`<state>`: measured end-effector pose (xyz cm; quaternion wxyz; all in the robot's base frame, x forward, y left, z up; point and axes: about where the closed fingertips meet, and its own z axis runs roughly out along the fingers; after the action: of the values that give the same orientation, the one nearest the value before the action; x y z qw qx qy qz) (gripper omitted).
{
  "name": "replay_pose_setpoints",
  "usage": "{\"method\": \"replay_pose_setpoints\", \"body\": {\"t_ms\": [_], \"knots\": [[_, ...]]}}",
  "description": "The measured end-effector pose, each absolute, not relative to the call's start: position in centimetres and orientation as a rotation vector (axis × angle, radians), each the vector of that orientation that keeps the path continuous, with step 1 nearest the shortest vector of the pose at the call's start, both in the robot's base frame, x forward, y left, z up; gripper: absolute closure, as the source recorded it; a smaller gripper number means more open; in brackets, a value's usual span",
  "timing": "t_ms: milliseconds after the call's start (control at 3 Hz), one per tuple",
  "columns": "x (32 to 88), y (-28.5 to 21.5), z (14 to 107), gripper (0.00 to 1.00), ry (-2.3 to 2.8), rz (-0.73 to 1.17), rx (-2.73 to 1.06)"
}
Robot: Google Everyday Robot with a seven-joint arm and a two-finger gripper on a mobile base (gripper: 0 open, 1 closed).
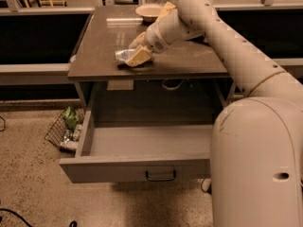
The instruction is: Place redbull can into top drawer
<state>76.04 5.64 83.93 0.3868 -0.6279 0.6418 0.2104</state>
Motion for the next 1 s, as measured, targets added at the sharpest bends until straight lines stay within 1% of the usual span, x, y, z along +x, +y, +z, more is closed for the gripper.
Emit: {"method": "replay_pose_setpoints", "body": {"t_ms": [333, 1000], "knots": [[75.8, 5.7, 85.7, 1.00, 1.595, 0.545, -1.571], [75.0, 5.4, 90.5, 1.00, 1.468, 0.584, -1.494]]}}
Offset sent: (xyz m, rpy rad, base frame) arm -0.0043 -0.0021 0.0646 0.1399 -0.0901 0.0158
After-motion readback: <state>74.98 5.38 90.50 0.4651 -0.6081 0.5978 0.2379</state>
